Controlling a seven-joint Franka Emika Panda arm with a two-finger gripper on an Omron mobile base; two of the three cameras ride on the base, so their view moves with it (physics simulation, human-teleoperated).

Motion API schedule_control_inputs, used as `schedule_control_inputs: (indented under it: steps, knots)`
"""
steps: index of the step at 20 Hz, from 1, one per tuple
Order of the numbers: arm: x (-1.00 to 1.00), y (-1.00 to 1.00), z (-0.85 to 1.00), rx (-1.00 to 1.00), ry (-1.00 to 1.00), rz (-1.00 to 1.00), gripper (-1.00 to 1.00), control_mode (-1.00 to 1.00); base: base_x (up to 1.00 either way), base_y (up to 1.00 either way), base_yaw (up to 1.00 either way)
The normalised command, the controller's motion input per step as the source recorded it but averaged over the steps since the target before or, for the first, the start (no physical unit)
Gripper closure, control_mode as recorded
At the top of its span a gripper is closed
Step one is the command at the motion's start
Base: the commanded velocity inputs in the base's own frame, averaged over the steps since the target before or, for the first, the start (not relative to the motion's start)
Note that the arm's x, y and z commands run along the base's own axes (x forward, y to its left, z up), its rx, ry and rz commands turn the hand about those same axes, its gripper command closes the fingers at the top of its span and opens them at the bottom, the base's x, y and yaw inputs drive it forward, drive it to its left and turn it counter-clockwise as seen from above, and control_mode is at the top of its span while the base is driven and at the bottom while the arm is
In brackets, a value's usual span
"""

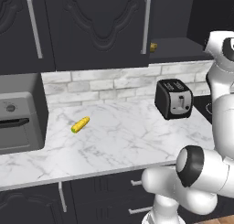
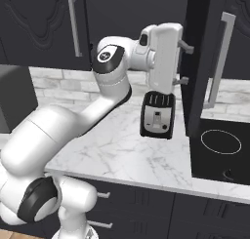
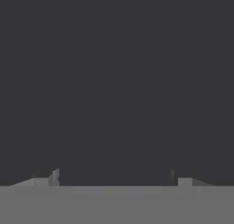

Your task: Pick the dish brush and sponge from the cabinet and place them on the counter.

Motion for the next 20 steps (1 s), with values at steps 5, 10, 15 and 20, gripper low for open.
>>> schedule_control_inputs:
  steps: [5,10,15,20]
  knots:
    - [0.0,-0.72,0.0,0.14,0.08,0.04,-1.0,-1.0,0.0,0.0,0.0]
    - [0.0,-0.44,0.0,0.14,0.07,0.05,-1.0,-1.0,0.0,0.0,0.0]
    - [-0.21,-0.09,0.0,0.12,0.0,0.07,-1.0,-1.0,0.0,0.0,0.0]
    - [-0.37,0.02,-0.01,0.1,0.0,0.04,-1.0,-1.0,0.0,0.0,0.0]
